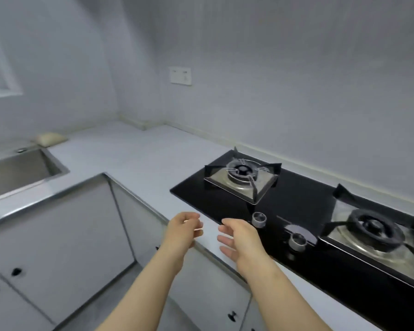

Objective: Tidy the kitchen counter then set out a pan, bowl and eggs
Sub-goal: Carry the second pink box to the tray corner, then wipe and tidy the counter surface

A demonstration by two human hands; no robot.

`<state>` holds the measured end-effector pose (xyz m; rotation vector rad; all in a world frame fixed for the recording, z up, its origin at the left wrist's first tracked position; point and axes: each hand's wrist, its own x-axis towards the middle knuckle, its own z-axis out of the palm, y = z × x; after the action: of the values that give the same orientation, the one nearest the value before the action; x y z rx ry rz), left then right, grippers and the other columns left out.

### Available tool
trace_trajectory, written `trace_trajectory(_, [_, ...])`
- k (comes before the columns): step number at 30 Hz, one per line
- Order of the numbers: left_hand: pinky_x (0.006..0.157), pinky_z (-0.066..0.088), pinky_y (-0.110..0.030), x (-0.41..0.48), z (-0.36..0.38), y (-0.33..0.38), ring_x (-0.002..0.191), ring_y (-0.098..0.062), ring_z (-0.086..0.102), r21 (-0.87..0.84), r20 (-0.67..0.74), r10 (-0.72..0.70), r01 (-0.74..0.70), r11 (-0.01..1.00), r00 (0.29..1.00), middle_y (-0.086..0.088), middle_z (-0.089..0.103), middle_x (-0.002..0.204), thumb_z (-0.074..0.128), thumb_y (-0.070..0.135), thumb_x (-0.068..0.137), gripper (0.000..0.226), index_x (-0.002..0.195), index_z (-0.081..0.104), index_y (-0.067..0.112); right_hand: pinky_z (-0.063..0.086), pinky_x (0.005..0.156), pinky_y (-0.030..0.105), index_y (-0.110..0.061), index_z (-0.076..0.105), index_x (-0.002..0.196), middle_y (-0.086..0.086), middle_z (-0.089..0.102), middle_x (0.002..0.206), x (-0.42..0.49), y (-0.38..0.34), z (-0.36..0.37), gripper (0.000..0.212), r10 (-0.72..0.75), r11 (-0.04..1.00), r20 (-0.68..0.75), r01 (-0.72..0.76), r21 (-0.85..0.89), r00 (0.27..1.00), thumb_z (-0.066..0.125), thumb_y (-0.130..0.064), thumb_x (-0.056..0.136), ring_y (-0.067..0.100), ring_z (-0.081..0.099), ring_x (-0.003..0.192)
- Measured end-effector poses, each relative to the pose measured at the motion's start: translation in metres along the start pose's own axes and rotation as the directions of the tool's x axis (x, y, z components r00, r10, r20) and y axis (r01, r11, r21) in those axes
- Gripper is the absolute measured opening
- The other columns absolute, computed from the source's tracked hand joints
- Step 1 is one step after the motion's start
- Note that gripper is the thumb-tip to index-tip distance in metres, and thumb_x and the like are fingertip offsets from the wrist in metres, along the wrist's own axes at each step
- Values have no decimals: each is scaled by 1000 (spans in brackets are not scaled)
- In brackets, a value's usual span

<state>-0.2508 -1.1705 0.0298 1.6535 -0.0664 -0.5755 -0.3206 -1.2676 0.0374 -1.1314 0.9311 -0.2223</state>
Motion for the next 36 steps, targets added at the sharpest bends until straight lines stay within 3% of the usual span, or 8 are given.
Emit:
trace_trajectory(4, [69, 42, -25, 54, -102, 14, 80, -14, 59, -31, -106, 30, -33, 999, 994, 0, 62, 86, 44, 11, 93, 16, 97, 57, 18, 47, 75, 32, -15, 56, 81, 6, 59, 95, 28, -2, 116, 15, 7, 1000, 143, -4, -19, 990, 48, -8, 91, 18, 58, 82])
trace_trajectory(7, [68, 41, -25, 85, -157, 22, 77, -12, 59, -37, -167, 24, -31, 999, 986, 0, 61, 86, 44, 10, 93, 17, 90, 56, 20, 45, 66, 28, -16, 56, 79, 3, 58, 85, 47, -1, 180, 14, 21, 998, 196, -11, -54, 980, 49, -10, 90, 17, 57, 78])
trace_trajectory(12, [71, 42, -27, 142, -235, 32, 77, -14, 58, -80, -281, -19, -4, 997, 960, -1, 60, 86, 43, 9, 94, 18, 90, 56, 20, 45, 67, 27, -15, 56, 84, 3, 58, 86, 88, -6, 277, 11, 63, 990, 274, -26, -139, 960, 49, -9, 89, 16, 56, 76])
trace_trajectory(16, [72, 44, -27, 188, -278, 43, 76, -14, 59, -114, -353, -20, -21, 993, 936, -2, 62, 89, 43, 10, 94, 16, 95, 57, 18, 43, 63, 26, -12, 54, 79, 5, 56, 83, 125, -13, 344, 15, 85, 983, 336, -23, -184, 938, 46, -7, 90, 19, 54, 78])
trace_trajectory(21, [71, 45, -27, 273, -332, 74, 78, -16, 60, -153, -466, -21, -57, 987, 884, -4, 63, 91, 43, 11, 94, 18, 103, 58, 14, 49, 66, 28, -12, 59, 94, 7, 63, 95, 196, -39, 435, 10, 97, 977, 412, -8, -214, 906, 49, -14, 93, 20, 60, 86])
trace_trajectory(24, [71, 46, -27, 324, -363, 95, 83, -18, 60, -160, -528, -28, -67, 985, 849, -5, 63, 94, 44, 12, 95, 18, 106, 58, 14, 50, 79, 33, -10, 56, 106, 10, 62, 105, 234, -62, 486, 15, 90, 975, 449, 12, -220, 889, 49, -15, 95, 24, 60, 96])
trace_trajectory(29, [68, 45, -26, 386, -403, 113, 84, -19, 60, -167, -564, -52, -53, 985, 824, -4, 63, 92, 44, 12, 95, 18, 105, 58, 14, 49, 88, 36, -10, 54, 108, 10, 60, 112, 279, -87, 552, 16, 106, 960, 481, 36, -277, 870, 47, -16, 96, 25, 58, 102])
trace_trajectory(36, [69, 44, -27, 461, -463, 127, 77, -15, 59, -166, -574, -82, -18, 986, 815, -3, 61, 88, 43, 9, 94, 17, 104, 57, 12, 49, 77, 33, -9, 56, 99, 10, 60, 105, 331, -99, 636, 11, 122, 948, 470, 37, -315, 874, 47, -14, 95, 24, 58, 95])
